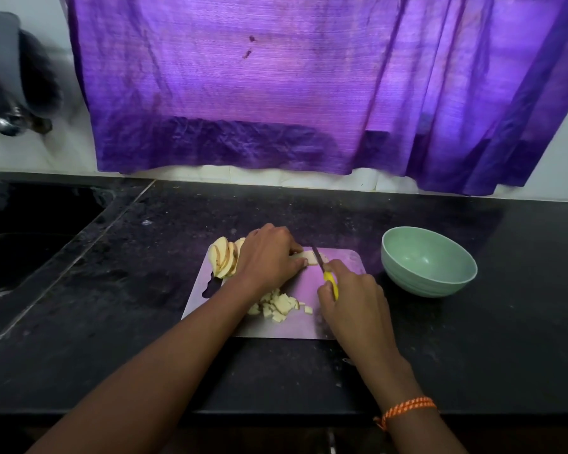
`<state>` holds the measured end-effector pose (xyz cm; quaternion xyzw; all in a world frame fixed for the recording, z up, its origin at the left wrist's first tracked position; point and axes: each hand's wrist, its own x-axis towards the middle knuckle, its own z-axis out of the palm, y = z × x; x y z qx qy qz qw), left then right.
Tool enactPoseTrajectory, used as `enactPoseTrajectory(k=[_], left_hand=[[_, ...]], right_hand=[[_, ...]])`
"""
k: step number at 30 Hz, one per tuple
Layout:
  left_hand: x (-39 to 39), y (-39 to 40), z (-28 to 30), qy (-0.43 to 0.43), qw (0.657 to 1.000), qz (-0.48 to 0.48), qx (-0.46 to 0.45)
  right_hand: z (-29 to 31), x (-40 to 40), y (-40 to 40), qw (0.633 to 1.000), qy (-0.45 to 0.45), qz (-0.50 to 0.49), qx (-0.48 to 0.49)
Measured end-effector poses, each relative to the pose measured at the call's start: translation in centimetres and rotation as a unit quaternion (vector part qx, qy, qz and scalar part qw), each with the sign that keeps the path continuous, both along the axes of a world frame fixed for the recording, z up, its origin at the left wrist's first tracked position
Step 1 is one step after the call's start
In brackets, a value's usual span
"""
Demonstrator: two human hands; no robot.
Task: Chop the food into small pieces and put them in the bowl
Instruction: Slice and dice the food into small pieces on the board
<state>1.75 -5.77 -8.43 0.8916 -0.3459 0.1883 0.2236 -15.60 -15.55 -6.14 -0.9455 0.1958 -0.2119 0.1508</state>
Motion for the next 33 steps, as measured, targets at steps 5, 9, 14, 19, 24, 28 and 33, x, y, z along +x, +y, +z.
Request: enactPoseTrajectory(k=[5, 9, 14, 19, 24, 28, 33], left_hand=[[0.2, -0.1, -0.1, -0.007, 1.0, -0.002, 0.002], [0.2, -0.2, -0.3, 0.008, 1.0, 0.003, 0.003], [0.2, -0.3, -0.4, 0.021, 1.0, 0.019, 0.012], [-0.1, -0.5, -0.2, 0.018, 0.999, 0.02, 0.019], [-0.3, -0.5, -0.3, 0.004, 0.999, 0.033, 0.024], [-0.4, -0.6, -0.2, 0.001, 0.999, 0.043, 0.025], [-0.3, -0.3, -0.1, 0.005, 1.0, 0.028, 0.014]], right_hand=[[-0.7, 0.9, -0.2, 1.0, 0.006, 0.004, -0.011], [-0.5, 1.1, -0.3, 0.999, 0.031, 0.02, -0.032], [0.0, 1.9, -0.1, 0.997, 0.059, 0.042, -0.04], [0.1, 0.1, 0.0, 0.998, 0.055, 0.032, -0.023], [-0.3, -2.1, 0.1, 0.998, 0.055, 0.022, -0.026], [-0.6, -3.3, 0.0, 0.999, 0.045, 0.015, -0.02], [-0.9, -2.6, -0.1, 1.0, -0.014, 0.013, 0.007]])
